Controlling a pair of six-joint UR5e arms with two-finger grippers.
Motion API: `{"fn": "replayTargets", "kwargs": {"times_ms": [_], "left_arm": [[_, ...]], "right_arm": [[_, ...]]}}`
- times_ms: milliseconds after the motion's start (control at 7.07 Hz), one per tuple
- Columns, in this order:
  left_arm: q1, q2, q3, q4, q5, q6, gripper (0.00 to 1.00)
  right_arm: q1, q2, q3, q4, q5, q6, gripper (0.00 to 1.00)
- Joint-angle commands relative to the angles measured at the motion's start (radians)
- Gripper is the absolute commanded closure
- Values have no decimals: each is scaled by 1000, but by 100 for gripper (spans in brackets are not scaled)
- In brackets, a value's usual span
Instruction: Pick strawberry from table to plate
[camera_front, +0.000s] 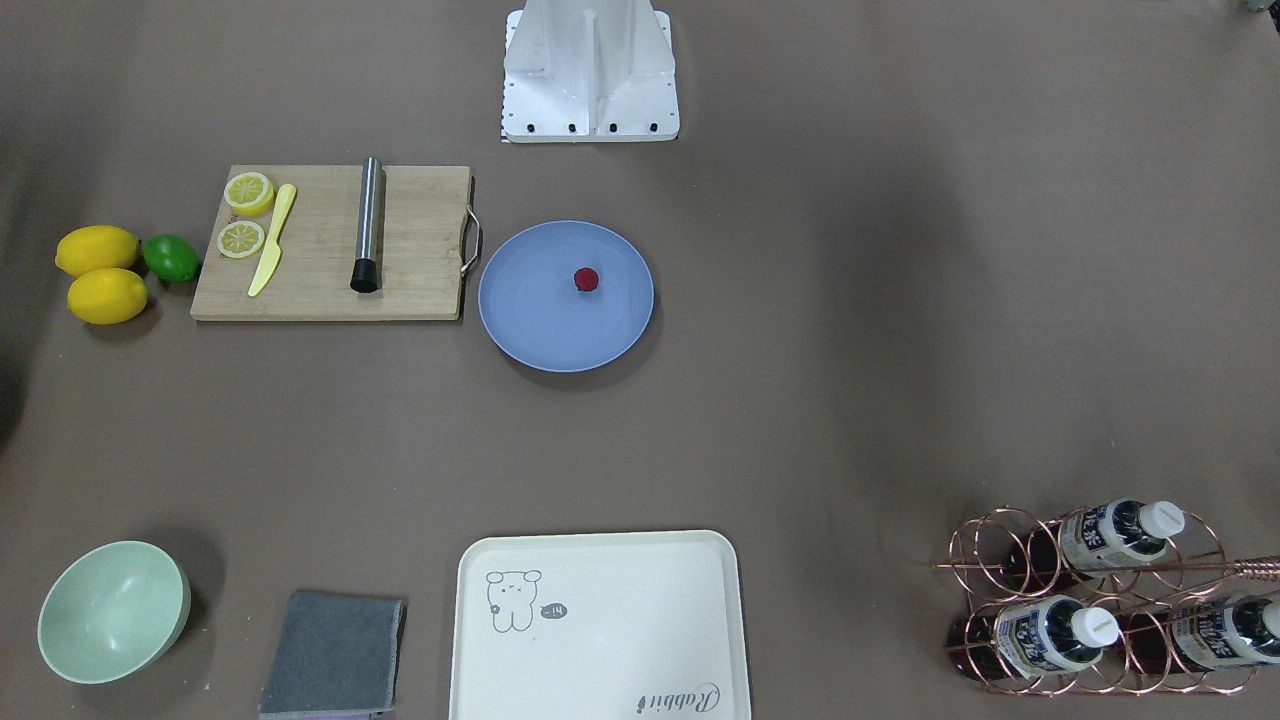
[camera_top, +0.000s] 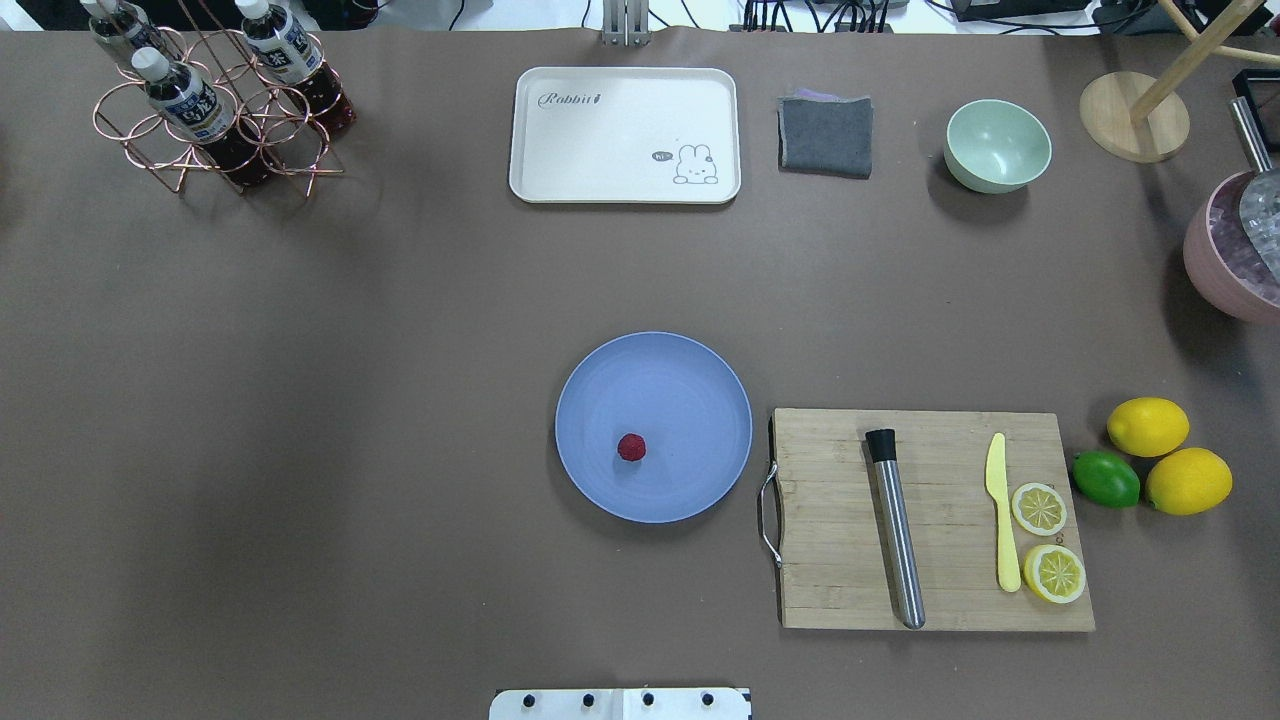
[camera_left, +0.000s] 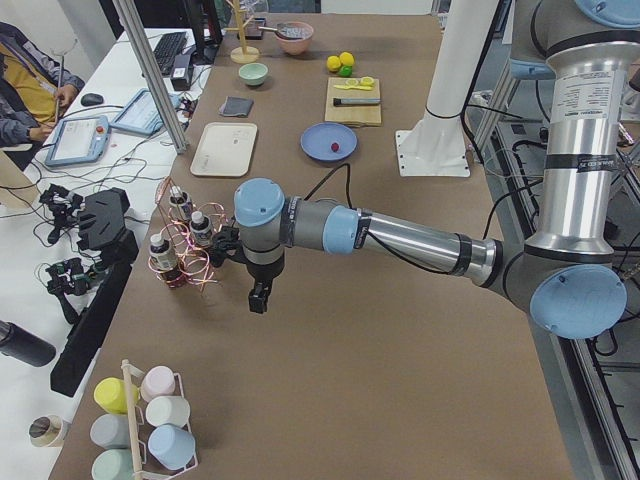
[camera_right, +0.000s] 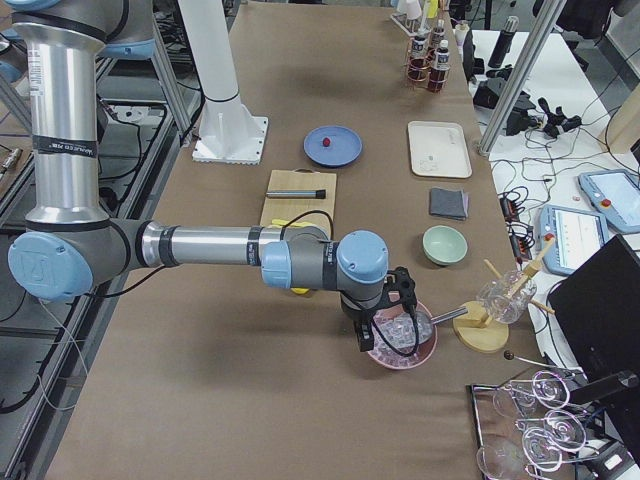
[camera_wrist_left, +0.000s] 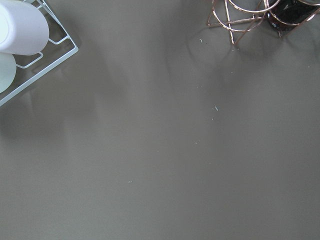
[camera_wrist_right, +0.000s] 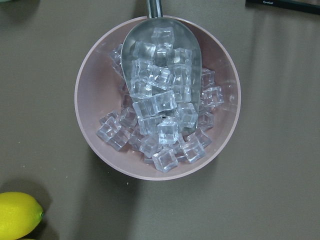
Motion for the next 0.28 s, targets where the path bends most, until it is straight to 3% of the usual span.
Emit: {"fn": "replayTargets", "kwargs": {"times_ms": [0, 141], "left_arm": [[-1, 1, 5, -1, 1, 1, 3], [-1, 1, 10, -1, 1, 1, 2]], "right_arm": [[-1, -6, 4, 0, -13, 1, 0], [-1, -6, 4, 0, -16, 7, 0]]}}
